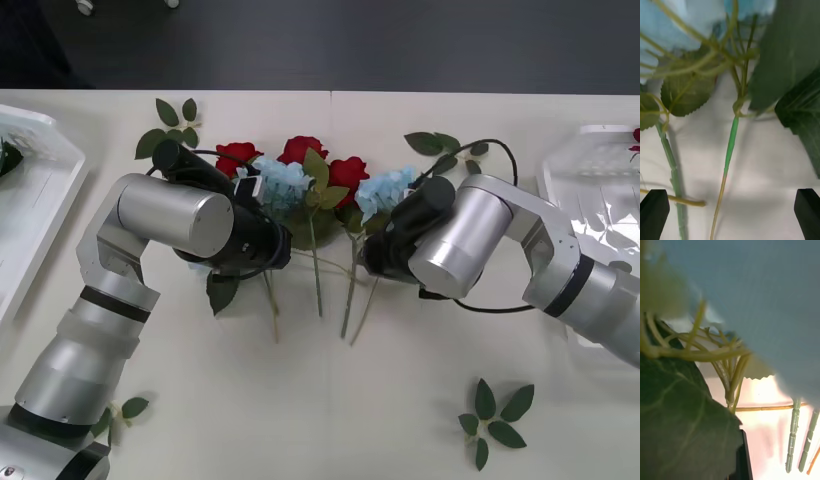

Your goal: Put the red flowers into the right box and the blue flowers into the left box

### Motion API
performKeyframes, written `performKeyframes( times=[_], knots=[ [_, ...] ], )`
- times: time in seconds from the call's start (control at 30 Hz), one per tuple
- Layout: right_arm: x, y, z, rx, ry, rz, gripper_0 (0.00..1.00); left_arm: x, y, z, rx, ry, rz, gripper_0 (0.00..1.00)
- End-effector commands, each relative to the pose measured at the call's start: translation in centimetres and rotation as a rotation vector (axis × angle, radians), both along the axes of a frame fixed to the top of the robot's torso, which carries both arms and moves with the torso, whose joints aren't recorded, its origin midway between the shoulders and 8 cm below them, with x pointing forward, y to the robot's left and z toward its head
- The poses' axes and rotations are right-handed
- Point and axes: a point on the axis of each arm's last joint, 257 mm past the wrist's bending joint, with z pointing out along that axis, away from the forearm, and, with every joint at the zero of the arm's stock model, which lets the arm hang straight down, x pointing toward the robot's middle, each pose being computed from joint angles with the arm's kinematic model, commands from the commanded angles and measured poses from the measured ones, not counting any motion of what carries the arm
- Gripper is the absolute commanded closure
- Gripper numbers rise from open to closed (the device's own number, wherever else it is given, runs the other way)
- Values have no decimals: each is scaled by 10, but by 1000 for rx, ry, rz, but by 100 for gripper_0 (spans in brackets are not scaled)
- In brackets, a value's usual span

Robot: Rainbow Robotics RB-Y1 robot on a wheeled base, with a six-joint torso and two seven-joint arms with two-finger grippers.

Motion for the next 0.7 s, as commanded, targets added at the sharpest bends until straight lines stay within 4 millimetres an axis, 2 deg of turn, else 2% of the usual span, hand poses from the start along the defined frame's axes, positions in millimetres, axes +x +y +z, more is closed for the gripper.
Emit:
performKeyframes(
  times=[0.03,0.17,0.43,0.6,0.7],
  knots=[
    [9,10,16,76,-9,-57,1,11,-11,26,13,-88,-67,100],
    [12,12,13,121,3,-74,2,8,-8,37,24,-100,-80,100],
    [14,9,9,134,62,-137,2,-3,15,77,46,-127,-100,100],
    [17,1,9,113,72,-170,2,-11,33,110,-30,-170,-71,100],
    [18,-8,5,92,86,-196,2,-17,55,137,-108,-233,-21,100]
  ],
)
